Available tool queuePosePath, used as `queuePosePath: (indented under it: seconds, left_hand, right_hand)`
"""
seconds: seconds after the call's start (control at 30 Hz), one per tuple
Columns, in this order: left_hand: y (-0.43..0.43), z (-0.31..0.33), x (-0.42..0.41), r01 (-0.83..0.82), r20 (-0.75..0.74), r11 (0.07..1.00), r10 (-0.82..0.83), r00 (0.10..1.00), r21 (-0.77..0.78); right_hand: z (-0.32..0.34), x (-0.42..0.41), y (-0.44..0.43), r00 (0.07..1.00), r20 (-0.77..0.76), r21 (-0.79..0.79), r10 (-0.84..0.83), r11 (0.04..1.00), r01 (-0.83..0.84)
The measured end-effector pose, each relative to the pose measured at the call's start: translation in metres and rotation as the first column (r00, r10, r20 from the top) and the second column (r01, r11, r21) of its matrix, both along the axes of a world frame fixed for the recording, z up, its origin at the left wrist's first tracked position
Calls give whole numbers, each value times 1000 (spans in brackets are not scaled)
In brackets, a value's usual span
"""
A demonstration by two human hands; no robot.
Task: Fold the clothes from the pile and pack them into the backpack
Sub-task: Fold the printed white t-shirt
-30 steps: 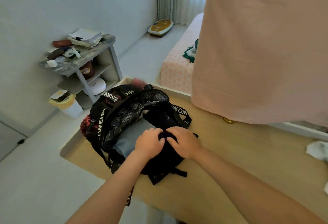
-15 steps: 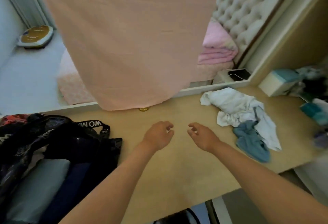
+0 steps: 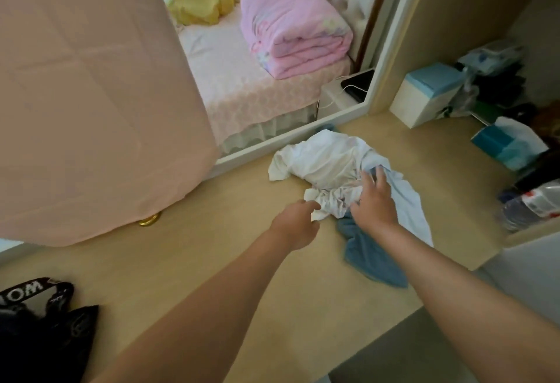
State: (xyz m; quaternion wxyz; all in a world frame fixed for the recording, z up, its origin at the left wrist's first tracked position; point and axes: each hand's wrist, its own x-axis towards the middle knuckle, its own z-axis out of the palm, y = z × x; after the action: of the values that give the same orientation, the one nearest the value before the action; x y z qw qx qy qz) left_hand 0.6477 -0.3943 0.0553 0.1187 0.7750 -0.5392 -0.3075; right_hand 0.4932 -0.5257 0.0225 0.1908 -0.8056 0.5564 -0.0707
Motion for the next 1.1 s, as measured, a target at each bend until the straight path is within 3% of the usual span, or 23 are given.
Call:
queuePosePath:
  seconds: [0.1,0.2,0.27,0.4,0.5,0.6,0.67,0.73,0.8,0.87,0.93,1.03,1.1]
  left_hand:
    - [-37,-5,-3,2,3,1000,-3,1000,19]
    - [-68,-7,-3,0,-12,1000,0,1000,1]
    - [-84,-9,-3,-5,-19,1000,5,1000,-30]
    - [-105,-4,-1,13,30,992,-9,999,-129]
    - [-112,-5,0,10,-38,997,-13,999,-82]
    - [-110,-5,-1,-37,-22,995,36,999,-90]
    - [-104,-2,4,-56,14,981,59,998,-187]
    - [-97,6,10,-185,-97,947,165,981,-262]
    - [-92,20,16,-360,-281,889,282,917,-283]
    - [-84,35,23,-410,-324,865,314,892,-291]
    - [-75,43,33,-390,-262,870,318,911,-300]
    - [-58,43,50,-295,53,923,317,947,-247]
    - [-50,47,54,-211,54,944,232,971,-256]
  right_hand:
    - [-1,5,-42,987,120,103,-108,990,96]
    - [0,9,-74,993,59,283,-106,955,85]
    - [-2,13,-85,999,26,281,-28,959,19]
    - [0,22,-73,957,288,309,35,942,-128]
    - [6,24,-61,863,504,292,40,932,-214]
    - [11,21,-58,804,594,254,29,941,-222]
    - [11,16,-61,853,504,199,134,943,-266]
    - [5,6,-67,924,297,181,242,935,-303]
    - [7,0,-72,965,163,112,206,968,-225]
    - [14,4,-74,981,172,83,88,991,-104]
    - [32,16,-73,966,257,120,18,991,-51]
    - [62,38,-68,908,417,138,-24,990,-38]
    - [85,58,-58,840,541,147,31,980,-131]
